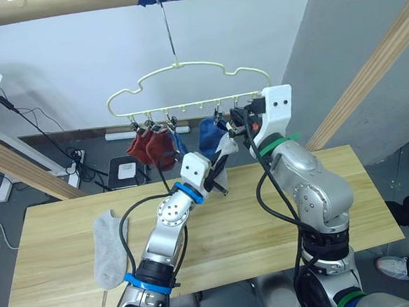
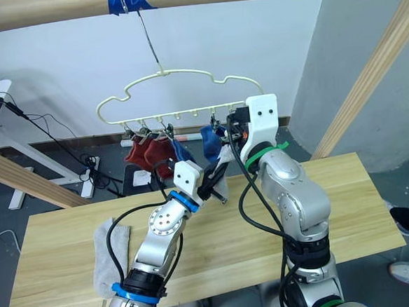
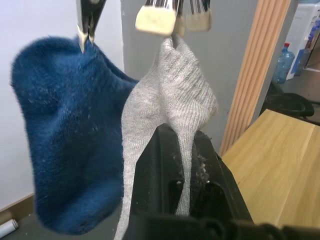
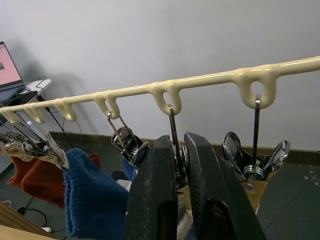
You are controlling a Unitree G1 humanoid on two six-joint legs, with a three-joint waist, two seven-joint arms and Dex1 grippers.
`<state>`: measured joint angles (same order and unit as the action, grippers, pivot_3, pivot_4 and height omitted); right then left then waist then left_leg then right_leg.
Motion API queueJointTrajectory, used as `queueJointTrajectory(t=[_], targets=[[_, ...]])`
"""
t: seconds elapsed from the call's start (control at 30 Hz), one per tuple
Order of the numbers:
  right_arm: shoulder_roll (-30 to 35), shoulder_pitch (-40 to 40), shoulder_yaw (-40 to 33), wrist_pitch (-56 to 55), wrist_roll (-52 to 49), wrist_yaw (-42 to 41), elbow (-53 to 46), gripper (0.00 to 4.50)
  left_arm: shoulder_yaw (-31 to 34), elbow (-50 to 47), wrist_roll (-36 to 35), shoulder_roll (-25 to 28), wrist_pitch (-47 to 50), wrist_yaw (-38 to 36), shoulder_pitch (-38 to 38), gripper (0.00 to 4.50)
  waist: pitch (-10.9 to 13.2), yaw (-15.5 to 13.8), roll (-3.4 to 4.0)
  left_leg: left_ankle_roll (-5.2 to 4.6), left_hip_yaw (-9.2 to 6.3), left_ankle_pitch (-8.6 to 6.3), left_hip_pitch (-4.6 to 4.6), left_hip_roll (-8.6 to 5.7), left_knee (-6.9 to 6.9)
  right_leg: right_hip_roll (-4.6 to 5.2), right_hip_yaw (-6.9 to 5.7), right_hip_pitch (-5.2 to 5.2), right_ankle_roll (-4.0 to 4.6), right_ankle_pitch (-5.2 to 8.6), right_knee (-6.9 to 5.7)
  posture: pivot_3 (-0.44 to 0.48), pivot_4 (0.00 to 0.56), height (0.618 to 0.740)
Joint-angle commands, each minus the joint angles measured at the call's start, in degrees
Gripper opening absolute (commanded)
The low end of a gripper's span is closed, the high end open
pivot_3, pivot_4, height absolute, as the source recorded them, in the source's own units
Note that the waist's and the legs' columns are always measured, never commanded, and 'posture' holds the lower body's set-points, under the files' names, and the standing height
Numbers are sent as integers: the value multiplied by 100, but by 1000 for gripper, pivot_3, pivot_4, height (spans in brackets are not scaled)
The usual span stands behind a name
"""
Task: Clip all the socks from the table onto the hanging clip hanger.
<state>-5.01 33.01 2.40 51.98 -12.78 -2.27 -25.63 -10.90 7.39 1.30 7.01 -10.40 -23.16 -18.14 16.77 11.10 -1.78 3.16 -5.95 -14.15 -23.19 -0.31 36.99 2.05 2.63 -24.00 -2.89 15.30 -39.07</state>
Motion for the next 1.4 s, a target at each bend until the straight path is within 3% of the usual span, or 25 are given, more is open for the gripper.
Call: queueJointTrajectory(t=[0.03,0.27,0.6,0.73,0.77,1.1,1.23,1.4], targets=[[-19,31,35,-11,-76,23,-265,5,-50,-109,20,-39,-144,27,-36,0,0,0,0,0,0,0,0,0,0,0,0,0,0,0,0,-294,257,740],[-31,4,36,-119,-36,58,-289,5,-35,-132,-5,-73,-165,36,-70,0,0,0,0,0,-1,0,-1,0,0,0,0,0,0,0,0,-294,255,740],[24,-65,21,96,-211,-86,-496,3537,-6,19,28,-120,-241,108,-206,0,0,3,0,0,-1,0,-1,0,0,0,0,-1,0,0,0,-297,255,740],[195,-153,37,342,-385,-212,-804,3537,26,24,-25,-133,-219,131,-254,0,0,6,0,0,-2,0,-3,-1,1,0,-1,-1,0,0,0,-301,256,740],[248,-177,37,400,-420,-242,-878,3567,23,16,-30,-124,-187,131,-262,608,0,6,0,0,-1,0,-3,-1,1,0,-1,0,0,0,1,-301,256,740],[1016,-374,-88,1165,-943,-634,-1705,3567,-60,-353,-557,46,585,-553,-143,3519,0,15,0,0,-5,0,-5,-1,3,-2,-4,0,-1,0,0,-313,258,740],[1773,-662,49,1036,-852,-858,-2109,3567,21,-988,-1103,558,851,-1407,18,3519,0,15,0,0,-6,0,-7,0,1,-2,-6,0,-1,0,4,-315,259,740],[1977,-833,111,813,-735,-722,-2125,3567,172,-1664,-1792,1132,1509,-2062,171,3519,0,24,1,0,-2,0,-3,1,1,-3,-1,0,-1,0,2,-318,260,740]])
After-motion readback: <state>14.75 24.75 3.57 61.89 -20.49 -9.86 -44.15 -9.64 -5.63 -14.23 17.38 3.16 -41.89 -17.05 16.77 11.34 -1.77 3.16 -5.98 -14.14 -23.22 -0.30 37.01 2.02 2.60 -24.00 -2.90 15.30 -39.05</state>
